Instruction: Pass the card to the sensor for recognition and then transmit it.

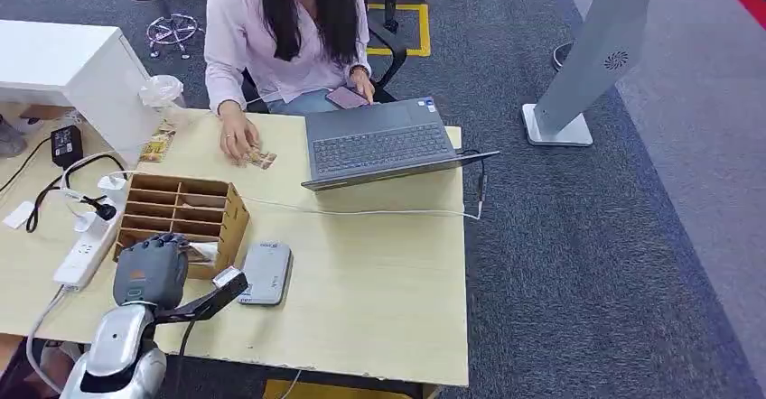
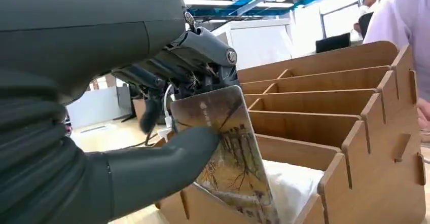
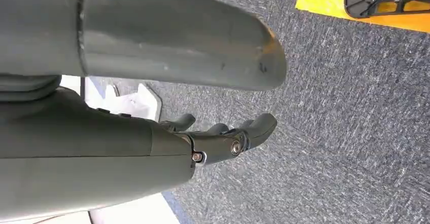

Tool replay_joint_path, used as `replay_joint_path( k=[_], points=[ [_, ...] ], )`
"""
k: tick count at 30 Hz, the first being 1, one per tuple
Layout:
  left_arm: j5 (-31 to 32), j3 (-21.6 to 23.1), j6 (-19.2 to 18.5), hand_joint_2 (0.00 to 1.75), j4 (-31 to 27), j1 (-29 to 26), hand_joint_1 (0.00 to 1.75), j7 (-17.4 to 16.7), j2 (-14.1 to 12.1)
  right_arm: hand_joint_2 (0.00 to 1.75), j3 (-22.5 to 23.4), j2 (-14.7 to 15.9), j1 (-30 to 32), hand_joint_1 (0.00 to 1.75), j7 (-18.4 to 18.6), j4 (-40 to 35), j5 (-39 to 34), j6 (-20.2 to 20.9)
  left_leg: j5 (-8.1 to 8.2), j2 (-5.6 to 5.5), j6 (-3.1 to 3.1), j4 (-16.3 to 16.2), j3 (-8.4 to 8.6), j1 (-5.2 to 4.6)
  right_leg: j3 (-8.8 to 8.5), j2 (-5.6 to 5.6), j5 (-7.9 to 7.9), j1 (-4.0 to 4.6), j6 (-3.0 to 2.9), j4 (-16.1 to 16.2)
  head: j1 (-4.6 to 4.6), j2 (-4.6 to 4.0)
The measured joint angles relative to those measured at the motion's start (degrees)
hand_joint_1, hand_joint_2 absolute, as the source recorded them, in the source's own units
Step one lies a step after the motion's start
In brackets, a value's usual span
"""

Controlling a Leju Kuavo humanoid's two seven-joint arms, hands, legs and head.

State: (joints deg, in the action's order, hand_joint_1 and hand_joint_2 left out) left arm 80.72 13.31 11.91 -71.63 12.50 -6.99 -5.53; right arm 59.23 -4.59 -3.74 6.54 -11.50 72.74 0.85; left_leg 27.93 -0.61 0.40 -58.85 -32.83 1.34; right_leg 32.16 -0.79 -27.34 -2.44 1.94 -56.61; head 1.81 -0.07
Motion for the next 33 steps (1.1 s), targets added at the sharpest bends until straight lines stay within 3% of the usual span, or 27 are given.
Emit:
replay_joint_path(
  k=[21, 33],
  points=[
    [-1.9, 0.0, 1.0, 1.75, 0.3, 0.5, 1.75, 1.9, 0.0, 0.0, 0.4, 0.0, -0.1, 0.0, 0.0, 0.0, 0.2, 0.0, 0.0, 0.0, 0.0, 0.0, 0.0, 0.0, 0.0, 0.0, 0.0, 0.0, 0.0, 0.0, 0.0, 0.0],
    [-6.2, 0.9, -0.8, 1.75, -7.7, 4.2, 1.75, 3.2, -0.4, 0.0, 1.4, 0.0, -0.2, 0.0, -0.7, 0.0, 0.2, -0.1, -0.03, -0.01, 0.01, 0.0, 0.0, 0.0, 0.0, 0.01, 0.02, 0.0, 0.0, 0.0, 0.0, 0.0]
  ],
)
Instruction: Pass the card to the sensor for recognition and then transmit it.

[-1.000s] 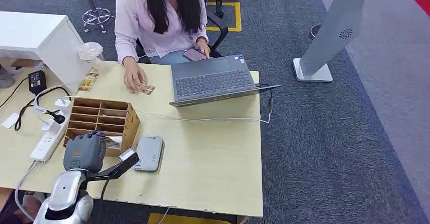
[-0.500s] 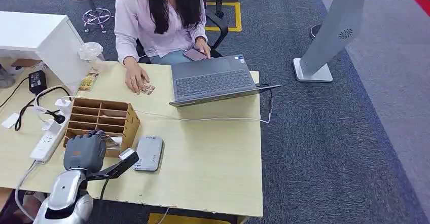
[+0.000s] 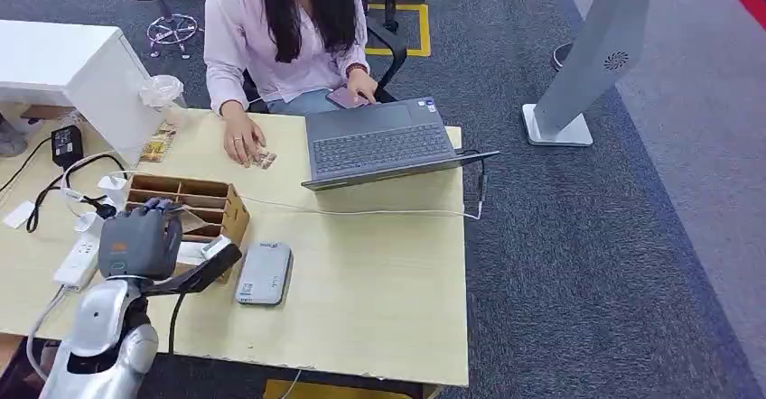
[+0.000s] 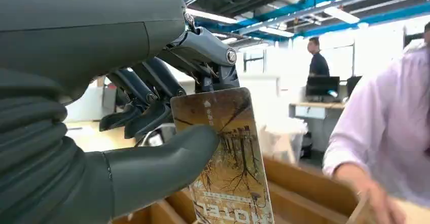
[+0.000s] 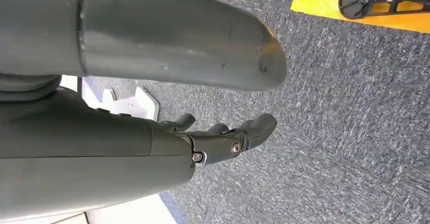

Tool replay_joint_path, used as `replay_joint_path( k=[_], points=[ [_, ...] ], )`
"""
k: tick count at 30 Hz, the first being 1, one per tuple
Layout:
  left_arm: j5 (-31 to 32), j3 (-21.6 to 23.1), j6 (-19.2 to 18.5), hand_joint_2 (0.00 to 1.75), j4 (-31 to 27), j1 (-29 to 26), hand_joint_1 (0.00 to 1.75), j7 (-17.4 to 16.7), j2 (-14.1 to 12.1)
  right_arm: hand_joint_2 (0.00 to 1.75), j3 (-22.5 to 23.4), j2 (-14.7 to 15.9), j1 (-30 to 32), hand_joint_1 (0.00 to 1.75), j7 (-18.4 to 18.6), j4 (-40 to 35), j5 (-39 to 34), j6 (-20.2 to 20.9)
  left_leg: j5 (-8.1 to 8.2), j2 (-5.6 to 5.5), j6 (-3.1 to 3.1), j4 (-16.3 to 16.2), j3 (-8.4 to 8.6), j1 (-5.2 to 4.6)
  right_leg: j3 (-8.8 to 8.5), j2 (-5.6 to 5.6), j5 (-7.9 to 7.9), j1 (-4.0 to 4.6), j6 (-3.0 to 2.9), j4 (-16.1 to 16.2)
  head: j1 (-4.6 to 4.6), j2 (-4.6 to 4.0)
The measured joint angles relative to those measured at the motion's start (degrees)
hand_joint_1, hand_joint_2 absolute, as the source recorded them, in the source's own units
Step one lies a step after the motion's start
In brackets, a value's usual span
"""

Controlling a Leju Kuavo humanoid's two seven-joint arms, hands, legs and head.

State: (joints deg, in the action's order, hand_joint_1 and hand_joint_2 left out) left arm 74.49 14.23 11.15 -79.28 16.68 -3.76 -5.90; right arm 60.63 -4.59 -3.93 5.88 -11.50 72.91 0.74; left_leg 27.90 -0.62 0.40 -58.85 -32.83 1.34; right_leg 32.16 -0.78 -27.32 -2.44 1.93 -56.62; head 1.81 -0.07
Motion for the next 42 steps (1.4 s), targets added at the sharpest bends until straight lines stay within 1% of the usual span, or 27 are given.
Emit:
replay_joint_path(
  k=[3, 8, 13, 15, 17, 18, 21, 27, 30, 36, 37, 38, 42],
  points=[
    [-1.3, 0.1, -1.1, 1.75, -1.4, 2.5, 1.75, 0.0, -0.5, 0.0, 0.0, 0.0, 0.0, 0.0, 0.0, 0.0, 0.1, 0.0, 0.0, 0.0, 0.0, 0.0, 0.0, 0.0, 0.0, 0.0, 0.01, 0.0, 0.0, 0.0, 0.0, 0.0],
    [-2.8, 0.2, -1.5, 1.75, -1.5, 6.8, 1.75, -0.4, -1.3, 0.0, 0.0, 0.0, -0.1, 0.0, -0.2, 0.0, 0.7, 0.2, -0.02, -0.01, 0.0, 0.0, 0.01, 0.01, 0.01, 0.0, 0.02, 0.0, -0.03, 0.0, 0.0, 0.0],
    [-2.2, 0.2, -0.7, 1.75, 0.0, 11.9, 1.75, -0.8, -1.7, 0.0, 0.0, 0.0, -0.3, 0.0, -0.2, 0.0, 1.3, 0.3, -0.03, 0.01, -0.01, 0.0, 0.0, 0.01, 0.0, -0.01, 0.03, 0.0, -0.03, 0.0, 0.0, 0.0],
    [-1.1, 0.2, 0.9, 1.75, 0.8, 13.1, 1.75, -0.9, -1.8, 0.0, 0.0, 0.0, -0.3, 0.0, -0.2, 0.0, 1.6, 0.4, -0.03, 0.01, -0.01, 0.0, 0.01, 0.0, 0.01, -0.01, 0.03, 0.0, -0.03, 0.0, 0.02, 0.0],
    [0.4, 0.2, 3.3, 1.75, 2.5, 14.7, 1.75, -0.5, -1.9, 0.0, 0.0, 0.0, -0.4, 0.0, -0.4, 0.0, 2.1, 0.7, -0.03, 0.0, -0.01, 0.0, 0.01, 0.0, 0.01, -0.01, 0.03, 0.0, -0.03, 0.0, 0.02, 0.0],
    [0.9, 0.2, 3.9, 1.75, 3.2, 15.5, 1.75, -0.2, -1.9, 0.0, 0.0, 0.0, -0.5, 0.0, -0.5, 0.0, 2.3, 0.9, -0.03, 0.0, -0.01, 0.0, 0.0, 0.0, 0.01, -0.01, 0.03, 0.0, -0.03, 0.0, 0.0, 0.0],
    [3.2, 0.2, 6.6, 1.75, 8.3, 19.8, 1.75, 0.7, -2.2, 0.0, -0.2, 0.0, -0.7, 0.0, -0.6, 0.0, 3.0, 1.3, -0.04, 0.01, -0.01, 0.0, 0.01, 0.01, 0.0, -0.02, 0.05, 0.0, -0.05, 0.0, 0.07, 0.0],
    [5.7, 0.2, 9.6, 1.75, 16.1, 24.4, 1.75, 1.6, -2.8, 0.0, -0.7, 0.0, -0.8, 0.0, -0.6, 0.0, 3.9, 1.6, -0.05, 0.02, -0.01, 0.0, 0.01, 0.01, 0.01, -0.05, 0.05, 0.01, -0.05, -0.1, 0.02, 0.0],
    [6.4, 0.2, 10.3, 1.75, 19.6, 26.5, 1.75, 2.0, -3.1, 0.0, -1.2, 0.0, -0.8, 0.0, -0.2, 0.0, 4.3, 2.2, -0.05, 0.0, -0.01, 0.0, 0.01, 0.01, 0.01, -0.02, 0.05, 0.0, -0.05, -0.1, 0.09, 0.0],
    [6.6, 0.2, 10.4, 1.75, 22.5, 27.7, 1.75, 2.0, -3.4, 0.0, -1.6, 0.0, -0.8, 0.0, -0.1, 0.0, 4.3, 2.3, -0.05, 0.02, -0.01, 0.0, 0.01, 0.01, 0.01, -0.04, 0.05, 0.0, -0.05, -0.1, 0.07, 0.0],
    [6.6, 0.2, 10.4, 1.75, 22.8, 27.8, 0.38, 2.0, -3.4, 0.0, -1.6, 0.0, -0.8, 0.0, -0.1, 0.0, 4.3, 2.3, -0.05, 0.02, -0.01, 0.0, 0.0, 0.01, 0.01, -0.04, 0.05, 0.0, -0.05, -0.1, 0.07, 0.0],
    [6.7, 0.2, 10.5, 1.75, 23.0, 27.8, 0.0, 2.0, -3.4, 0.0, -1.6, 0.0, -0.8, 0.0, 0.0, 0.0, 4.3, 2.3, -0.05, 0.02, -0.01, 0.0, 0.0, 0.01, 0.01, -0.04, 0.05, 0.0, -0.05, -0.1, 0.07, 0.0],
    [6.8, 0.2, 12.2, 1.75, 23.3, 27.5, 0.0, 2.0, -3.6, 0.0, -1.6, 0.0, -0.8, 0.0, 0.0, 0.0, 4.4, 2.3, -0.05, 0.0, -0.01, 0.0, -0.01, 0.01, 0.01, -0.03, 0.05, 0.0, -0.05, -0.1, 0.07, 0.0]
  ],
)
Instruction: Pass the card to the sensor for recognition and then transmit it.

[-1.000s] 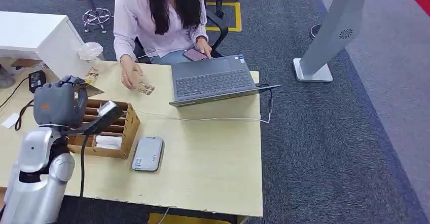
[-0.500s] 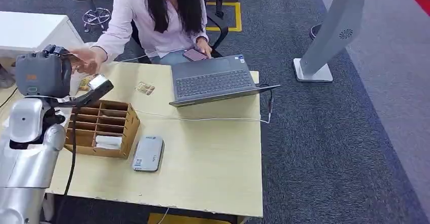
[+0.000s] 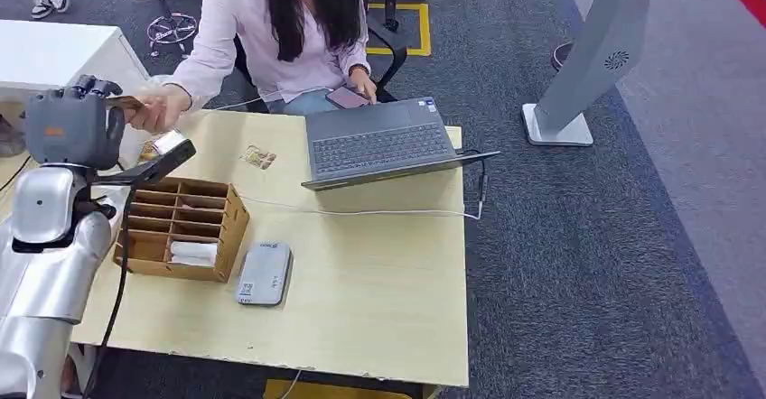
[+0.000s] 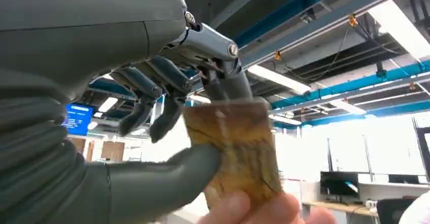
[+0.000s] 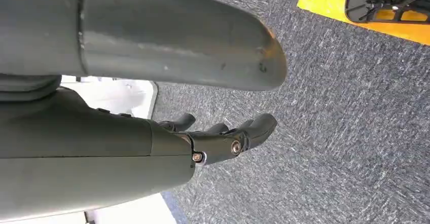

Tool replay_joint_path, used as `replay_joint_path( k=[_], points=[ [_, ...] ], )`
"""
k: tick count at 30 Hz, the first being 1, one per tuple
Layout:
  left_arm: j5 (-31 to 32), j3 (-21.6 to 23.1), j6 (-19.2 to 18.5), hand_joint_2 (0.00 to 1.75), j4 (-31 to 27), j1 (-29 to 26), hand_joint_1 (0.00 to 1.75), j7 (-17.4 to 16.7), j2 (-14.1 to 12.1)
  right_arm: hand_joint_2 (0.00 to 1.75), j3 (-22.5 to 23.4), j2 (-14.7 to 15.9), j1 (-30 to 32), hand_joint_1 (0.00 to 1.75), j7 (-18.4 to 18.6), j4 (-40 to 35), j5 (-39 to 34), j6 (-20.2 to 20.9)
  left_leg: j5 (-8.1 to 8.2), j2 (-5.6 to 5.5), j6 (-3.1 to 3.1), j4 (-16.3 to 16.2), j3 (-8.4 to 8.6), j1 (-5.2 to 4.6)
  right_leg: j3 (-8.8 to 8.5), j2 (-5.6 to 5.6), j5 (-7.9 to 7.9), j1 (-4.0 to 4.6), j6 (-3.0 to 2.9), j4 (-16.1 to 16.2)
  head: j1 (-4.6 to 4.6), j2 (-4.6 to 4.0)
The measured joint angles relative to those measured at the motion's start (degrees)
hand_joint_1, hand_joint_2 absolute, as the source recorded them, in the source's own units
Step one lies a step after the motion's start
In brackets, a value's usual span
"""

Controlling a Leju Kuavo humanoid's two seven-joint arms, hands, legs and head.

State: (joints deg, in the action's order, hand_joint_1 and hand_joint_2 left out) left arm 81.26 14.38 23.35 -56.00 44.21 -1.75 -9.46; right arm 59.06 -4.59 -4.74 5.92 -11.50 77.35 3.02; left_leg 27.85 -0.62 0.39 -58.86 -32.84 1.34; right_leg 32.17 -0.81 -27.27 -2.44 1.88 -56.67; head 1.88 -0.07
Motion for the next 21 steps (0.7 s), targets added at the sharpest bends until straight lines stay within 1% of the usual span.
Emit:
replay_joint_path(
  k=[5, 7, 12, 15, 21],
  points=[
    [-0.3, -0.1, 3.1, 1.75, -0.2, -1.8, 0.0, 0.0, -0.2, 0.0, 0.0, 0.0, 0.0, 0.0, 0.0, 0.0, -0.1, 0.0, 0.0, 0.01, 0.0, 0.0, 0.0, 0.0, 0.0, 0.0, 0.0, 0.0, 0.0, 0.0, 0.0, 0.0],
    [-0.8, -0.2, 3.6, 1.75, -0.9, -3.2, 0.0, 0.2, -0.3, 0.0, 0.0, 0.0, 0.0, 0.0, 0.0, 0.0, -0.2, -0.1, 0.0, 0.0, 0.0, 0.0, -0.01, 0.0, -0.01, 0.0, 0.0, 0.0, 0.0, 0.0, 0.02, 0.0],
    [-4.4, -1.8, 5.7, 1.75, -5.4, -8.4, 0.0, 3.1, -0.7, 0.0, 0.0, 0.0, 0.1, 0.0, 0.0, 0.0, -0.5, -0.3, 0.0, 0.01, 0.0, 0.0, 0.0, 0.0, 0.0, -0.01, 0.0, 0.0, 0.0, 0.0, -0.05, 0.0],
    [-4.8, -2.4, 5.9, 1.75, -7.5, -10.4, 0.0, 3.1, -0.9, 0.0, 0.0, 0.0, 0.1, 0.0, 0.0, 0.0, -0.6, -0.4, 0.0, -0.03, 0.0, 0.0, -0.01, 0.0, -0.01, 0.07, -0.01, 0.0, 0.0, 0.0, -0.02, 0.0],
    [-5.0, -3.1, 5.9, 1.75, -9.7, -11.9, 0.0, 3.1, -0.9, 0.0, 0.0, 0.0, 0.1, 0.0, 0.0, 0.0, -0.6, -0.5, 0.0, -0.03, 0.0, 0.0, -0.01, 0.0, -0.01, 0.05, 0.0, 0.0, 0.0, 0.0, -0.02, 0.0]
  ],
)
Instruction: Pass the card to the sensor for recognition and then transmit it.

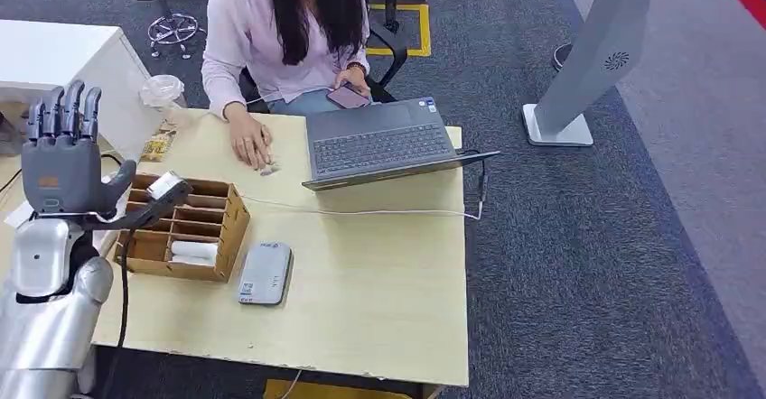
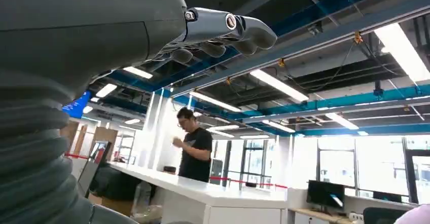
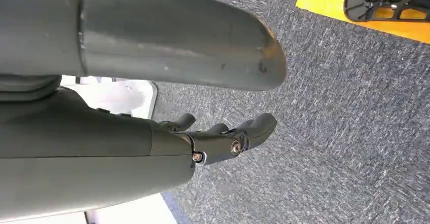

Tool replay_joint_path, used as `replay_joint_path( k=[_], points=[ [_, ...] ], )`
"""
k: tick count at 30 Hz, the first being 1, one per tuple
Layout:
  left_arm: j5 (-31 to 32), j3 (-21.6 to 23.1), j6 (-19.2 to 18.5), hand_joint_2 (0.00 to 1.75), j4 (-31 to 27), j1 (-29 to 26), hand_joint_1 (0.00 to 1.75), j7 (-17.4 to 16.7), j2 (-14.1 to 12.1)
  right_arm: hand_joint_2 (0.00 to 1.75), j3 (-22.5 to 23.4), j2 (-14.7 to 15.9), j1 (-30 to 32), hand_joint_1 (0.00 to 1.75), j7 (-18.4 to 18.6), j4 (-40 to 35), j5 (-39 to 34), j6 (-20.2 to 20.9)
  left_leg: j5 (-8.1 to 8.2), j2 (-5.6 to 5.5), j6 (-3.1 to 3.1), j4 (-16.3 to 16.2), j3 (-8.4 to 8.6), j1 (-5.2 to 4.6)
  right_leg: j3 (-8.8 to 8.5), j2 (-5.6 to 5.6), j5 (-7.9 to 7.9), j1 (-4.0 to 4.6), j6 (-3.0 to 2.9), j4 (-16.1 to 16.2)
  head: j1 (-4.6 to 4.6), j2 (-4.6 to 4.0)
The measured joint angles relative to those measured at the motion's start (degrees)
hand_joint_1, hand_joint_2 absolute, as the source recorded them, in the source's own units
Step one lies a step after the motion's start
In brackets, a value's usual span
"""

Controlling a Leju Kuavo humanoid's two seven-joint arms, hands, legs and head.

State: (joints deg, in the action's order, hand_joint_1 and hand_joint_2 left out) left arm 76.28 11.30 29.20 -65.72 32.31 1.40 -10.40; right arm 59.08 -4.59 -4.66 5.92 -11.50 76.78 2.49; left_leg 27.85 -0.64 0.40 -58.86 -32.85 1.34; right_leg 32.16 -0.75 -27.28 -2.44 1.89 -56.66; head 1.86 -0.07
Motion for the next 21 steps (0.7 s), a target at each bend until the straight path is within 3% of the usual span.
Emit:
replay_joint_path(
  k=[6, 10, 15, 17, 21],
  points=[
    [0.0, -0.1, 0.0, 1.75, -1.0, -0.5, 0.0, 0.0, -0.2, 0.0, 0.0, 0.0, 0.0, 0.0, 0.0, 0.0, 0.0, 0.0, 0.0, 0.0, 0.0, 0.0, -0.01, 0.0, -0.01, 0.0, 0.0, 0.0, 0.0, 0.0, 0.0, 0.0],
    [-4.3, -1.3, 2.0, 1.75, -4.5, -4.1, 0.0, 3.3, -0.4, 0.0, 0.1, 0.0, 0.0, 0.0, 0.0, 0.0, -1.0, -0.6, 0.03, 0.08, -0.01, 0.0, -0.01, 0.0, -0.04, -0.09, -0.01, 0.0, 0.0, 0.0, 0.0, 0.0],
    [-12.6, -5.7, 7.0, 1.75, -15.3, -18.4, 0.0, 9.1, -0.9, 0.0, 0.9, -0.1, 0.2, 0.0, 0.4, 0.0, -2.8, -1.5, 0.21, 0.3, 0.08, 0.1, 0.11, -0.01, -0.02, -0.3, -0.14, -0.01, 0.01, 0.0, 0.02, 0.0],
    [-18.5, -8.8, 9.1, 1.75, -20.9, -26.0, 0.0, 13.3, -0.8, 0.0, 1.8, -0.1, 0.5, 0.0, 0.8, 0.0, -3.6, -1.8, 0.28, 0.38, 0.03, 0.1, 0.13, 0.0, -0.02, -0.35, -0.26, 0.0, 0.0, 0.0, 0.04, 0.0],
    [-29.7, -16.5, 9.7, 1.75, -30.0, -39.6, 0.0, 23.0, 0.6, 0.0, 3.3, -0.2, 1.1, 0.0, 1.1, 0.0, -4.9, -2.4, 0.43, 0.37, 0.03, 0.1, 0.15, 0.0, -0.03, -0.31, -0.42, 0.0, 0.02, 0.0, 0.07, 0.0]
  ],
)
